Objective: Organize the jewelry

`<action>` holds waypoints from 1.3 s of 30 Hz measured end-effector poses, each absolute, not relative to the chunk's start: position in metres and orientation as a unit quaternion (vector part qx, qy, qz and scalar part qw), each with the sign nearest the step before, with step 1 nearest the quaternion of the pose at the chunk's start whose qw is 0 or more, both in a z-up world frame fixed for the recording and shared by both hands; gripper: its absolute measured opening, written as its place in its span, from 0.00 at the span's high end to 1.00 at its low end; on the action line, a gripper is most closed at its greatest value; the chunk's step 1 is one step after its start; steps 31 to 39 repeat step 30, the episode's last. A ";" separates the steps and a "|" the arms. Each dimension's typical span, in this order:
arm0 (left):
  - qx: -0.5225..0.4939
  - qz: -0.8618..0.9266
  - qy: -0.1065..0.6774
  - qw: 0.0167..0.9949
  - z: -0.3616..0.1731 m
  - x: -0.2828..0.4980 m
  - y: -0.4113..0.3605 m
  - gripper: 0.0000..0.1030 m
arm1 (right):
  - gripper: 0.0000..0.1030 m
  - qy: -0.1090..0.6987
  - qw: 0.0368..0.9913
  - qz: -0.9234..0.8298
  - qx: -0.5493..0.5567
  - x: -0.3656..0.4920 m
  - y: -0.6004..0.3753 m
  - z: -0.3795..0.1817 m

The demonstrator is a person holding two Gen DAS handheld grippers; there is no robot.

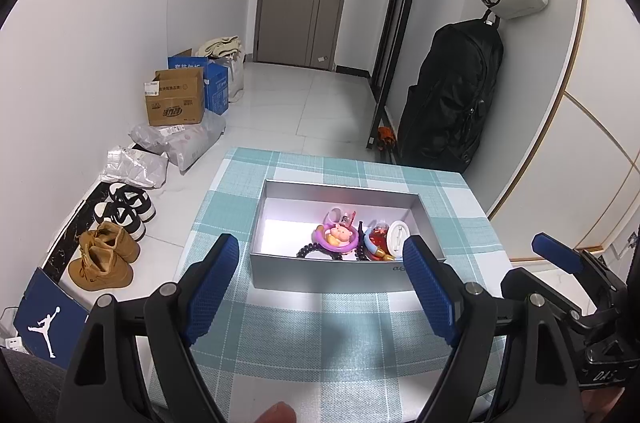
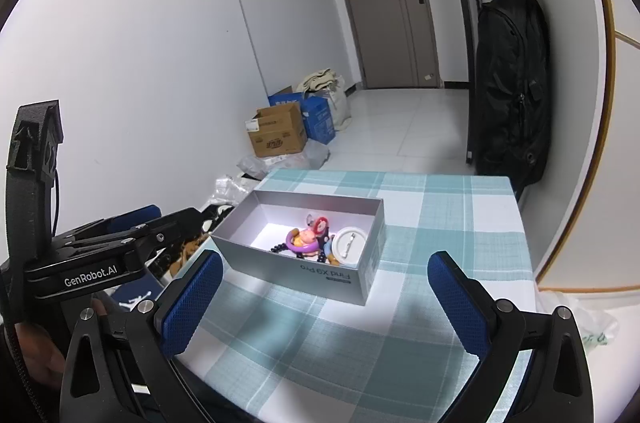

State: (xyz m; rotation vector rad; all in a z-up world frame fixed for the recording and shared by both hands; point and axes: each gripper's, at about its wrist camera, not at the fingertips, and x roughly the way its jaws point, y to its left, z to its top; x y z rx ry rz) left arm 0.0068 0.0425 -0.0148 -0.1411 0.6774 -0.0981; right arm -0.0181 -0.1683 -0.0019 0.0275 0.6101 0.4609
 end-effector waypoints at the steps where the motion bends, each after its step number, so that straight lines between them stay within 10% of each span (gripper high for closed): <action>1: -0.068 -0.047 0.332 0.940 -0.015 0.007 0.042 0.22 | 0.00 0.297 0.928 0.225 0.013 -0.018 -0.168 -0.002; 39: -0.083 -0.063 0.334 0.937 -0.016 0.009 0.045 0.22 | 0.00 0.298 0.928 0.223 0.008 -0.018 -0.167 -0.003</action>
